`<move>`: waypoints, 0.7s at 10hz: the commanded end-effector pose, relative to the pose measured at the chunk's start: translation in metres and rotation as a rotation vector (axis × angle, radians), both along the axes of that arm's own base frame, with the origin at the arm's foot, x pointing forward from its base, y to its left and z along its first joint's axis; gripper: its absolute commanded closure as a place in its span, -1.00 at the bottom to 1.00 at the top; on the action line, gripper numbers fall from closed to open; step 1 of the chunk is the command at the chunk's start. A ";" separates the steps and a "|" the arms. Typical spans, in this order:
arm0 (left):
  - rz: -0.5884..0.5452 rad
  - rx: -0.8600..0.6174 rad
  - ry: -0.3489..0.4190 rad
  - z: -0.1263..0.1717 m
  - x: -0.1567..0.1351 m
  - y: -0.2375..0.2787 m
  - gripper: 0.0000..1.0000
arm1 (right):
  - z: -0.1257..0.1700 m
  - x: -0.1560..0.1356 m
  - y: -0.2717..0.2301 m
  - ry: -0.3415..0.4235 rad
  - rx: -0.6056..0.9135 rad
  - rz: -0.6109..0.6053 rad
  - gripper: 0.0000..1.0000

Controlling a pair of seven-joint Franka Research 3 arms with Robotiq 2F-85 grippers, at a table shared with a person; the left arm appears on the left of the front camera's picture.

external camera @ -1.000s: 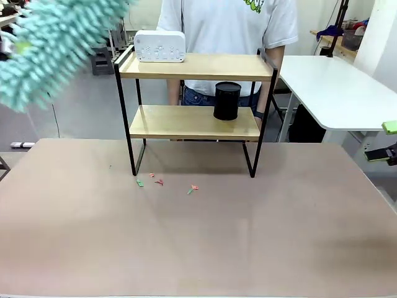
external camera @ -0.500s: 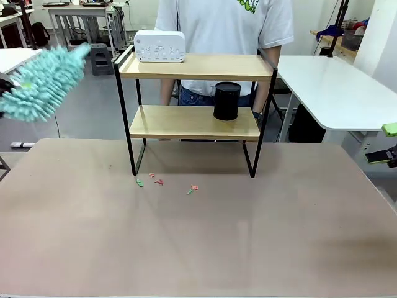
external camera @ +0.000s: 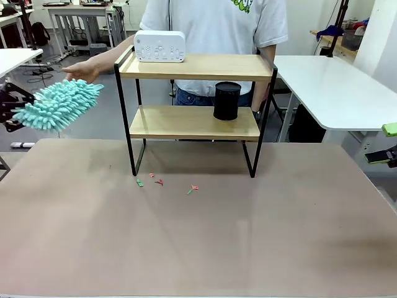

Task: Clean the shelf.
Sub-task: Hand the Duster back to the human.

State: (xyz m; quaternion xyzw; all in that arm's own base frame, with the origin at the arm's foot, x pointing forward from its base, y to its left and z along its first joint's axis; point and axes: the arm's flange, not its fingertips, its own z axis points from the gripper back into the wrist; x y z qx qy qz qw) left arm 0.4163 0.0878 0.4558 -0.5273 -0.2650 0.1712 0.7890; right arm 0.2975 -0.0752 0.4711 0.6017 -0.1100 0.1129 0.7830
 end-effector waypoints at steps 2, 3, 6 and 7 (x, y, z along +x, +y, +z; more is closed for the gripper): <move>0.014 -0.002 -0.066 0.002 -0.010 -0.001 0.87 | 0.002 -0.001 -0.002 0.002 -0.007 0.009 -1.00; 0.014 -0.002 -0.066 0.002 -0.010 -0.001 0.87 | 0.002 -0.001 -0.002 0.002 -0.007 0.009 -1.00; 0.014 -0.002 -0.066 0.002 -0.010 -0.001 0.87 | 0.002 -0.001 -0.002 0.002 -0.007 0.009 -1.00; 0.014 -0.002 -0.066 0.002 -0.010 -0.001 0.87 | 0.002 -0.001 -0.002 0.002 -0.007 0.009 -1.00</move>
